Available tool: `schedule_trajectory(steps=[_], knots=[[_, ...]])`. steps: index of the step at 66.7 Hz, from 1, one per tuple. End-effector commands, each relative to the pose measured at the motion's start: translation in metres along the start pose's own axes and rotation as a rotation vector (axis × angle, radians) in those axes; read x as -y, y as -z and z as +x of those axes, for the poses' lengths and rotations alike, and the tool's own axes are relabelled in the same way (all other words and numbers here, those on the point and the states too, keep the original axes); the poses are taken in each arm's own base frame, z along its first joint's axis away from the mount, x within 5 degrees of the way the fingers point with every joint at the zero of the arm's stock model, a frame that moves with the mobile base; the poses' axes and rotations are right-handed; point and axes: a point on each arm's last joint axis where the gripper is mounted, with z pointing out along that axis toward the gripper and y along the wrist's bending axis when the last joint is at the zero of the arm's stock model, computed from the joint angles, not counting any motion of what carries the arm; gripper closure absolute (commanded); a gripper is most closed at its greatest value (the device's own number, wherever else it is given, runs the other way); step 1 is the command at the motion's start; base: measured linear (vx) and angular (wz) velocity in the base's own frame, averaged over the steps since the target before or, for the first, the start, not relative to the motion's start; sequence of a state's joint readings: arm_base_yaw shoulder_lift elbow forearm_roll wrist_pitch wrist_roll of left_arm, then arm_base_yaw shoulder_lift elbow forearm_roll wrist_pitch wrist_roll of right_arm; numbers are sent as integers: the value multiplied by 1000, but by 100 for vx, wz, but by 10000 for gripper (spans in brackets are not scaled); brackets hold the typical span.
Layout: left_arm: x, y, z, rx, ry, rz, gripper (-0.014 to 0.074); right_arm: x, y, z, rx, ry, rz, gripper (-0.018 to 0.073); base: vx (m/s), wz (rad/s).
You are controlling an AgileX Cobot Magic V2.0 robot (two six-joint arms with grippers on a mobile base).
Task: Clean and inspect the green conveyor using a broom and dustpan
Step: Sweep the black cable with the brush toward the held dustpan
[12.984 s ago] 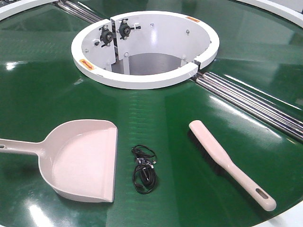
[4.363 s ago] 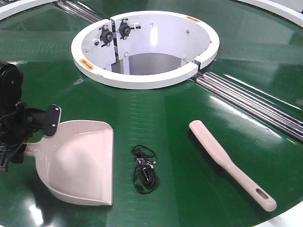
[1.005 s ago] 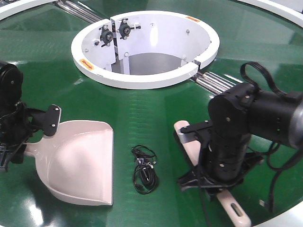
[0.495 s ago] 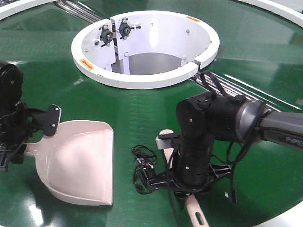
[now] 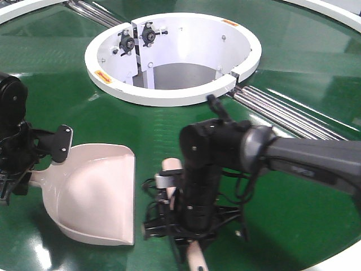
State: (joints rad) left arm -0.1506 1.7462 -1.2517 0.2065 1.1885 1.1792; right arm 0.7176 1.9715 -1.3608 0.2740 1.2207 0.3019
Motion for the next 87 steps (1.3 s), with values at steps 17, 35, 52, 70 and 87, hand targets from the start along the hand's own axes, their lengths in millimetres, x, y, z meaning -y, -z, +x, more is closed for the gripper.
schedule_trajectory(steps=[17,35,52,70,87], knots=[[0,20,2,17,15,-59,603,-73,39,-31,82,179,-241,564,0,0],[0,20,2,17,15,-59,603,-91,76,-42,215,244,-302,564,0,0],[0,20,2,17,15,-59,603,-67,99,-40,320,225,-164,564,0,0],[0,20,2,17,14,-59,604,-2,129,-24,383,139,-69,561,0,0],[0,20,2,17,14,-59,603,78,142,2,388,77,-6,561,0,0]])
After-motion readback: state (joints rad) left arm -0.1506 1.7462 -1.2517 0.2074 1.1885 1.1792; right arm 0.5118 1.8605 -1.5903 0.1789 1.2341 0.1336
